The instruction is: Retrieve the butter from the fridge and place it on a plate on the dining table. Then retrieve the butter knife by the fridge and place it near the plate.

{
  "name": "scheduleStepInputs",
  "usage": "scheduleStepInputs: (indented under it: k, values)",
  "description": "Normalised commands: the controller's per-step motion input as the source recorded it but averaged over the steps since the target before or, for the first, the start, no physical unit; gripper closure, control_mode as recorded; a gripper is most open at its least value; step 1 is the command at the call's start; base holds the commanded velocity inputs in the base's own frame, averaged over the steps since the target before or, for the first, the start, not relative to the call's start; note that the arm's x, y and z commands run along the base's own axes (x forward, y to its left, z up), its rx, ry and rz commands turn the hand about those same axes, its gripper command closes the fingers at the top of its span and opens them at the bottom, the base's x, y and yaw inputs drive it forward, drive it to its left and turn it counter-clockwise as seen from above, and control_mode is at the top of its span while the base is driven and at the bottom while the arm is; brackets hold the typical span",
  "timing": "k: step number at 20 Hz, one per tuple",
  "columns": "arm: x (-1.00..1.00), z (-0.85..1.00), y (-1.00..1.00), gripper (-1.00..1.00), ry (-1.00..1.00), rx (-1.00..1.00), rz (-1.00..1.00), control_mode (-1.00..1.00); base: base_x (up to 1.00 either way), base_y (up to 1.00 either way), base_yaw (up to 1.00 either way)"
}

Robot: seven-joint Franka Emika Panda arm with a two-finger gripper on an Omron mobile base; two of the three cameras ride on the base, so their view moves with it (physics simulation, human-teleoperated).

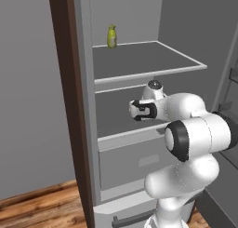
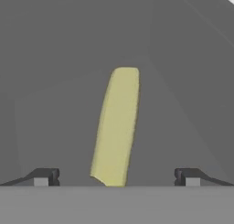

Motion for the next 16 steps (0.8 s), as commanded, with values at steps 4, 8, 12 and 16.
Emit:
scheduleStepInputs:
  k: [4, 8, 12, 16]
  values:
    - [0.60, -0.36, 0.00, -1.00, 0.08, -0.03, -0.06, -1.00, 0.00, 0.00, 0.00]
    - [0.37, -0.41, 0.00, -1.00, 0.09, -0.02, -0.08, -1.00, 0.00, 0.00, 0.00]
    - [0.18, -0.43, 0.00, -1.00, 0.09, 0.00, -0.08, -1.00, 0.00, 0.00, 0.00]
    - [0.07, -0.33, 0.00, -1.00, 0.04, 0.00, -0.04, -1.00, 0.00, 0.00, 0.00]
